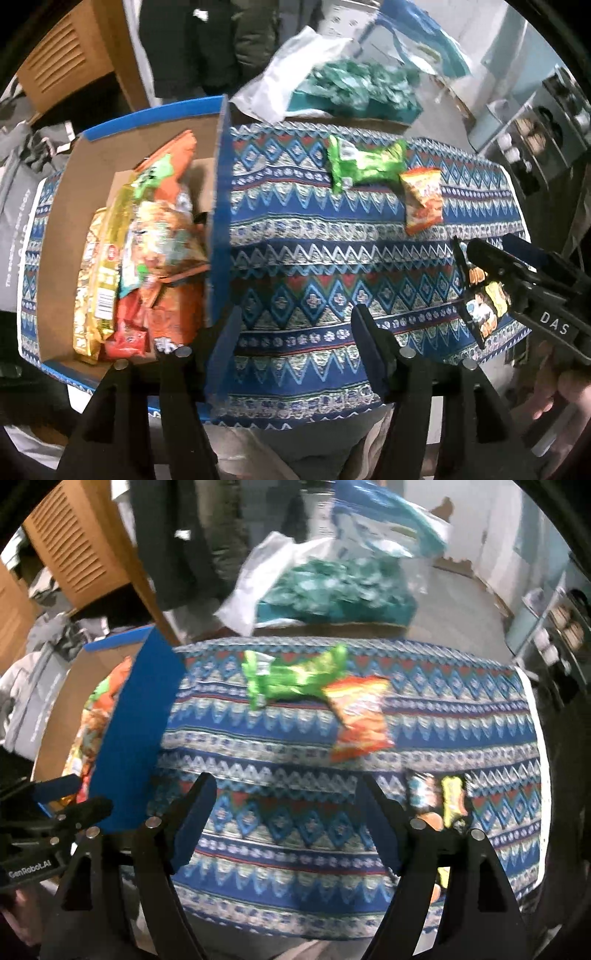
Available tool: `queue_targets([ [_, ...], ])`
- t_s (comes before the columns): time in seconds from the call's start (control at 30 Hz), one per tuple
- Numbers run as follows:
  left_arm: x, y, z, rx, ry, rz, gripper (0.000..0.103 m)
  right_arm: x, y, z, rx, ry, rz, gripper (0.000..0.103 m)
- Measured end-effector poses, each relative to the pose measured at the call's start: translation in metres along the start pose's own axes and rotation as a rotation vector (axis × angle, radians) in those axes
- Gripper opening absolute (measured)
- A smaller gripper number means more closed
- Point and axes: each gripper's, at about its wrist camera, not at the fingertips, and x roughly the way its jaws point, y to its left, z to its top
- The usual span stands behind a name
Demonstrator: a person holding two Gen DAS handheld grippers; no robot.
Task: Organize snacks
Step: 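Withdraw both grippers from the box toward the black snack bags, then grasp the black bag with yellow label using the right gripper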
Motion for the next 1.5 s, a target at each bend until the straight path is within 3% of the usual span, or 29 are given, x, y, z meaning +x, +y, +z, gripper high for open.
queue_targets([
  [0.4, 0.034, -0.063, -0.011, 0.115, 0.085, -0.012, 0.065, 0.007, -0.075, -0.042, 0.064, 0.069, -0.083, 0.079],
  [0.5, 0.043, -0.079, -0.013, 0.132, 0.102, -0.018, 0.072, 0.013, -0.094, -0.047, 0.09, 0.09, -0.092, 0.079],
  [0.67, 0.061, -0.102, -0.017, 0.15, 0.122, -0.028, 0.073, 0.026, -0.122, -0.056, 0.103, 0.132, -0.12, 0.08],
  [0.9, 0.085, -0.118, -0.017, 0.161, 0.174, -0.031, 0.073, 0.043, -0.149, -0.067, 0.131, 0.18, -0.104, 0.08],
  [1.33, 0.097, -0.118, -0.021, 0.162, 0.206, -0.016, 0.073, 0.064, -0.143, -0.086, 0.113, 0.285, -0.042, 0.08],
  [1.5, 0.101, -0.112, -0.022, 0.149, 0.218, -0.009, 0.073, 0.07, -0.123, -0.091, 0.046, 0.299, -0.075, 0.081],
])
